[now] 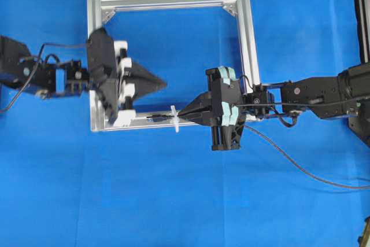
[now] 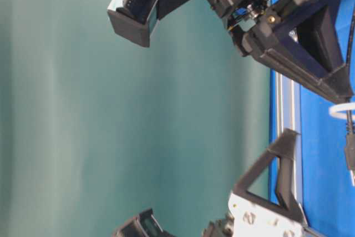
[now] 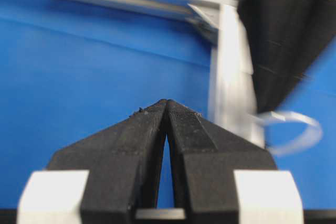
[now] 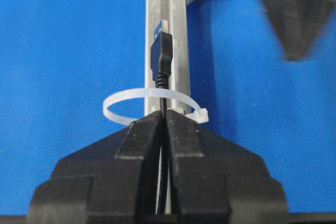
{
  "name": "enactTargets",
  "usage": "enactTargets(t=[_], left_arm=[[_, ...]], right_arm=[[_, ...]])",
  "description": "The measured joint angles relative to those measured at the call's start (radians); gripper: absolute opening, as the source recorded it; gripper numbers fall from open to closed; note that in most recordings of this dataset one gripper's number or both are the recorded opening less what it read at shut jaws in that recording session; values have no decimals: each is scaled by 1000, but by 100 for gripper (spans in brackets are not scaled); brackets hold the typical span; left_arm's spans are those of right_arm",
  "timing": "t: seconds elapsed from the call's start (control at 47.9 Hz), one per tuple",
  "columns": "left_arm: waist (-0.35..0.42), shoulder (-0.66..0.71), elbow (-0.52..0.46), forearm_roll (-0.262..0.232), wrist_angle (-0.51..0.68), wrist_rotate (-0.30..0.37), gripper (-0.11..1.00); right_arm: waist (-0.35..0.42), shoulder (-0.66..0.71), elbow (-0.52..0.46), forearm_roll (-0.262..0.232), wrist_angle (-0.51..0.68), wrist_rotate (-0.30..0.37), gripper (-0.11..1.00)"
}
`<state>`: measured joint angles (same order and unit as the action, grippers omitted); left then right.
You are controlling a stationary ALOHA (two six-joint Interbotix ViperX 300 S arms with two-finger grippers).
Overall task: Insert the wire through the string loop located in the center.
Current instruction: 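Move the open left gripper to the plug emerging left of the loop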
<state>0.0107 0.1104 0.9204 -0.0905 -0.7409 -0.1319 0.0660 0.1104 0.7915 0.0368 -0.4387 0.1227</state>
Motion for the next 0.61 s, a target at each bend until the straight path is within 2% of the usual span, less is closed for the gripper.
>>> enactTargets(t=[0.23,0.481,0.522,0.606], left_arm=[[-94,-20,17,-2,0,-17,0],[-118,-20,18,0,0,-14,1],[-118,-20,17,0,0,-11,3],[-118,-20,17,0,0,-11,18]], right_arm=[[0,2,0,0,0,0,-2],[0,0,-2,0,0,0,-2],[2,0,0,0,0,0,-2],[2,0,0,0,0,0,-2]])
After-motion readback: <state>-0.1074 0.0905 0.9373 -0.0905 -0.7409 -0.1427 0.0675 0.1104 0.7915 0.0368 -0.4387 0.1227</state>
